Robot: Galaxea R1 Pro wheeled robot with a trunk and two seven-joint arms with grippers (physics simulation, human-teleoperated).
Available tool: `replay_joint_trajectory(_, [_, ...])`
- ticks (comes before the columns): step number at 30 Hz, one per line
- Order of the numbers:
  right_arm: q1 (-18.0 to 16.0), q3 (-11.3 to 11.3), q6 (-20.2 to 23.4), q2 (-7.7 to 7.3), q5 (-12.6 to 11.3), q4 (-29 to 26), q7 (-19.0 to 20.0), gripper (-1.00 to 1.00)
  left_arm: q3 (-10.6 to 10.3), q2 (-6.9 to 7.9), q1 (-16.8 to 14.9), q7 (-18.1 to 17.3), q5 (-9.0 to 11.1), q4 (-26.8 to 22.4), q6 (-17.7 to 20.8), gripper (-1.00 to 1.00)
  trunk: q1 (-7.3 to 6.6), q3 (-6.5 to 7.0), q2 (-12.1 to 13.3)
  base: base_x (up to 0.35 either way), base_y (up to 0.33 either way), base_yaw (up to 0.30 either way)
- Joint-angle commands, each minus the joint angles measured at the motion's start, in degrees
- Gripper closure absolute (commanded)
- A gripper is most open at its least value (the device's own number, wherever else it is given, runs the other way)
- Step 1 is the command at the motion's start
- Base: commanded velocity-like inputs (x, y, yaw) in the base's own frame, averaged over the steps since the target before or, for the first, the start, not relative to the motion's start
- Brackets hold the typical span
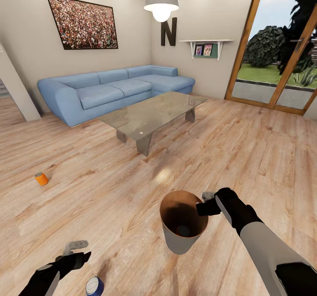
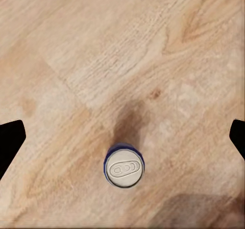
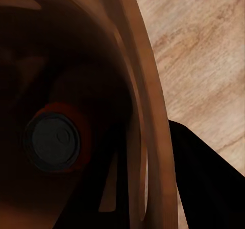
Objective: Put the three can of soda from the living room inside the tash can in the kitchen.
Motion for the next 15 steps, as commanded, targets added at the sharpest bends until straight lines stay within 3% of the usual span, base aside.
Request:
replay_joint_trajectory(1, [-0.02, 0.05, 0.18, 0.02, -1.08, -0.03, -0.28, 1.00, -0.22, -0.37, -0.02, -0.02, 0.00, 0.36, -0.11, -1.00, 0.00, 0.01, 0.00, 0.000, 0.000, 0.000])
replay_joint_trajectory(7, [-0.02, 0.07, 0.17, 0.05, -1.08, -0.05, -0.28, 1.00, -1.72, -1.34, -0.05, 0.03, -0.12, 1.33, -0.84, -1.00, 1.09, -0.89, -2.01, 0.000, 0.000, 0.000])
replay_joint_trajectory(15, [-0.02, -0.26, 0.15, -0.06, -1.08, -0.18, -0.28, 1.00, -1.94, -1.72, -0.07, 0.04, -0.09, 3.44, -1.62, -1.00, 2.85, -2.33, -5.22, 0.000, 0.000, 0.000])
